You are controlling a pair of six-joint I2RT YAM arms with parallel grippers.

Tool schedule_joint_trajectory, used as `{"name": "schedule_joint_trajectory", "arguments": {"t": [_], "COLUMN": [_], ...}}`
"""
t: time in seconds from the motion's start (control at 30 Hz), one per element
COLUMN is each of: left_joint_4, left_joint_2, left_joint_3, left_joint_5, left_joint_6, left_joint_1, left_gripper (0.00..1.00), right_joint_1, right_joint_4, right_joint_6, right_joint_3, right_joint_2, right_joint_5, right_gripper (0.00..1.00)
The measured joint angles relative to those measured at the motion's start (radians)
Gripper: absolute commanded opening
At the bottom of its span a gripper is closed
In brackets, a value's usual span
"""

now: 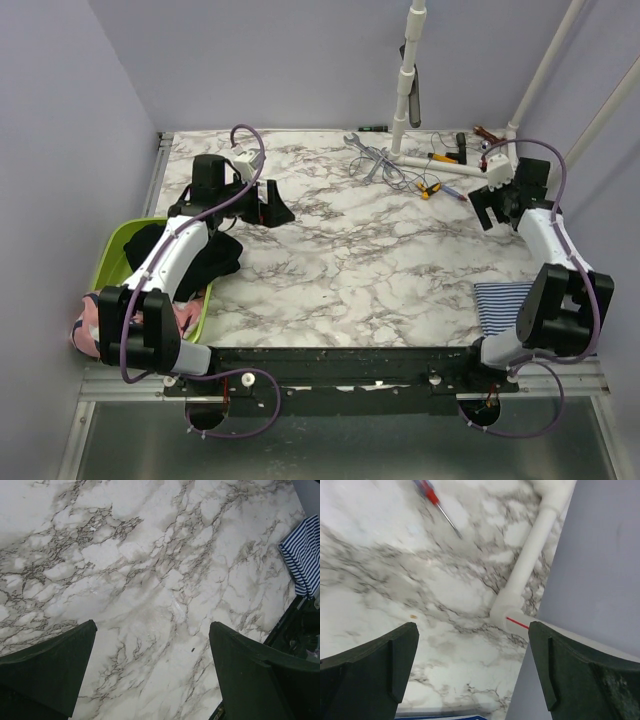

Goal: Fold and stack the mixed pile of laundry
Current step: Pick up the shorts from the bin.

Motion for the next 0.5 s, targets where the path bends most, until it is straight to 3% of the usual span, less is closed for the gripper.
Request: {"name": "schedule_joint_trajectory", "arguments": {"t": [0.33, 0.5], "left_joint_4": [-0.242, -0.410], "left_joint_2": [-0.082, -0.197], "left_joint_3": [0.111, 0.125], "left_joint_5": [-0.024, -0.077], "left_joint_6": [0.277, 0.449], "left_joint_1": [0.037, 0.171], "left_gripper": [0.99, 0.99], "right_joint_1": [0.175, 0.218], "right_joint_4": [0.012, 0.077], "right_joint_6": [0.294, 0.571], "right_joint_3": [-0.023, -0.069], "right_joint_2": [-0.216, -0.329], "right_joint_5": [-0.222, -0.308], "right_gripper": [1.00, 1.00]}}
